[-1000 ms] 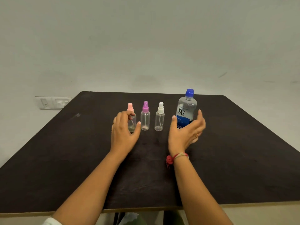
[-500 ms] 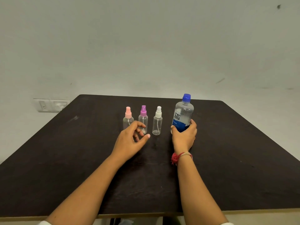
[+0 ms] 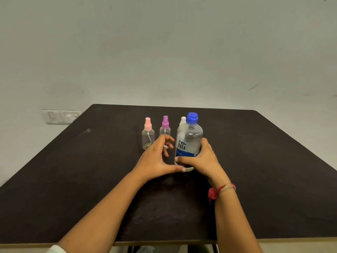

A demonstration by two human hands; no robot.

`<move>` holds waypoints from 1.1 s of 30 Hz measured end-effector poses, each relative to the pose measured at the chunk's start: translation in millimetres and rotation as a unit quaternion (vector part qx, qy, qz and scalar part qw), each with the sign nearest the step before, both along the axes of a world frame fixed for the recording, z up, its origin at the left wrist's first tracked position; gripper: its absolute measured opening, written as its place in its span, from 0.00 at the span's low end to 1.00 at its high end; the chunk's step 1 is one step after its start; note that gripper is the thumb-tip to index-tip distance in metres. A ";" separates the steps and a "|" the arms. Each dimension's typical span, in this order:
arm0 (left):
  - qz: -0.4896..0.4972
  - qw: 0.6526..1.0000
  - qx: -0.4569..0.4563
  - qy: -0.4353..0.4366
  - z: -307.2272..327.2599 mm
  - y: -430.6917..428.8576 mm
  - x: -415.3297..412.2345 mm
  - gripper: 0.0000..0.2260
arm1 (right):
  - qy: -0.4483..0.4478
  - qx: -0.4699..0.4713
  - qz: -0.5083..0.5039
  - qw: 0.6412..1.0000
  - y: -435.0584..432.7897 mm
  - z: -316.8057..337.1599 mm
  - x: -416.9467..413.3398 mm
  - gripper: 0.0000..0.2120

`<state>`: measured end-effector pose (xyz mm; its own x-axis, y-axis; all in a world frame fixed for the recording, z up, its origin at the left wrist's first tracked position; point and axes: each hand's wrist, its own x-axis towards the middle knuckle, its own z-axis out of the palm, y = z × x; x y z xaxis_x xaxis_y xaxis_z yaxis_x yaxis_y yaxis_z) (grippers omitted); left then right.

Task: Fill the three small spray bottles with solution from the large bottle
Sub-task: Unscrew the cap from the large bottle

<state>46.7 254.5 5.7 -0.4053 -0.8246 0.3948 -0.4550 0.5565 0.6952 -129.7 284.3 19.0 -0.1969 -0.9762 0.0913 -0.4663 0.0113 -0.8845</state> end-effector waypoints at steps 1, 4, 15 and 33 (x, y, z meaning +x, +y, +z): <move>-0.003 1.000 0.008 0.005 0.2 0.0 0.0 0.39 | -0.018 -0.005 0.038 0.999 0.8 -0.1 3.6 0.40; 0.002 0.999 0.026 0.019 0.8 0.6 1.7 0.42 | -0.026 -0.023 0.106 0.994 1.8 0.0 11.0 0.39; -0.015 0.996 0.069 0.061 1.4 0.0 -0.5 0.39 | -0.116 -0.249 0.077 0.959 -6.6 31.6 40.3 0.33; 0.039 0.997 0.060 0.037 -1.1 1.6 -9.4 0.38 | -0.156 -0.340 0.105 0.921 -29.4 33.2 38.1 0.16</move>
